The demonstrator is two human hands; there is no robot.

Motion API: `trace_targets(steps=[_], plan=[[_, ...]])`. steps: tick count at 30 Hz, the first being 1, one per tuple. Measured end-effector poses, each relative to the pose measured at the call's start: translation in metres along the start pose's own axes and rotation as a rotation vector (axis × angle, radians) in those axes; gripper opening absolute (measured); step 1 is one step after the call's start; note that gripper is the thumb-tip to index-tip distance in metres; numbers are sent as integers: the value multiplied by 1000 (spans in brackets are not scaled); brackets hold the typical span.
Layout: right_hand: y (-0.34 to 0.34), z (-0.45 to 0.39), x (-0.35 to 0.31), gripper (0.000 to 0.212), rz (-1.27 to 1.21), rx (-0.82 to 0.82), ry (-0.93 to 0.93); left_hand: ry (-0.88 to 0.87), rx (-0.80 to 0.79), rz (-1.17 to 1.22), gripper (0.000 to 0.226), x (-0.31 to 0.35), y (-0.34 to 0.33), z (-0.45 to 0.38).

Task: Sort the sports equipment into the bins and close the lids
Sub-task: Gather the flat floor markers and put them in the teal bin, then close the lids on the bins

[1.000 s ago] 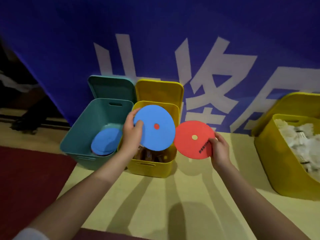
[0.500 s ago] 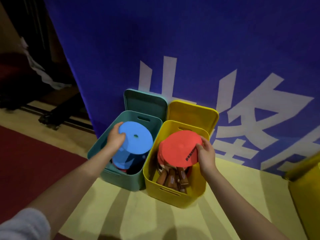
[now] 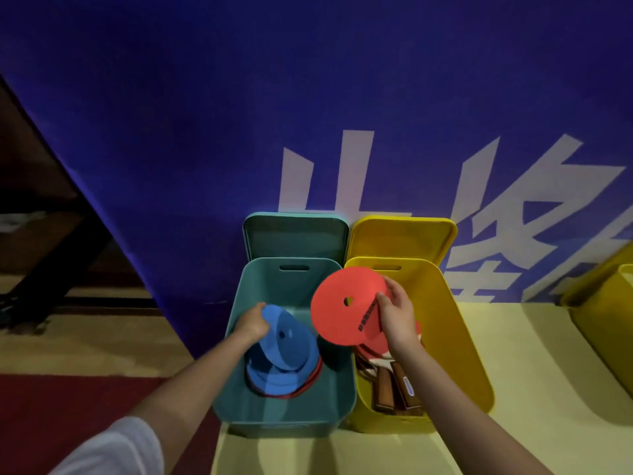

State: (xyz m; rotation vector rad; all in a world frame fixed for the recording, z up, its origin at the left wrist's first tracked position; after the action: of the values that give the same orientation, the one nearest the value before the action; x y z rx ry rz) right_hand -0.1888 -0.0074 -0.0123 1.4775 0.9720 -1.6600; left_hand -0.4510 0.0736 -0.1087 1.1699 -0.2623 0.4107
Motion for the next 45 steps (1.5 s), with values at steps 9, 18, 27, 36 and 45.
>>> trace_targets(steps=[9, 18, 27, 36, 45], plan=[[-79, -10, 33, 35, 264, -123, -14, -144, -44, -192, 41, 5, 4, -1], [-130, -12, 87, 36, 424, -240, -74, -258, 458, 165, 50, -30, 62, 12], [-132, 8, 165, 60, 1099, -380, -137, -225, 497, 319, 34, -46, 40, 15], [-142, -15, 120, 66, 1021, -451, 149, -214, 428, 275, 40, -41, 47, 6], [-105, -80, -22, 54, 631, 0, 623, -276, 562, 514, 41, 14, 118, -37]])
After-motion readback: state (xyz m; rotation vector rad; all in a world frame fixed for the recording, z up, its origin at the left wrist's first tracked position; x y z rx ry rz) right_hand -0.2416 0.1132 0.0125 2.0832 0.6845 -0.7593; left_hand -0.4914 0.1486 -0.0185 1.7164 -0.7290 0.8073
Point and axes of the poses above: each hand's wrist, its own z-axis away from the middle knuckle, its own y-axis out of the back of the hand, x = y × z, the point moved 1 cm from there along -z, towards the middle knuckle, and after that the axes turned 13 degrees about -z, right-handed, at the moved point
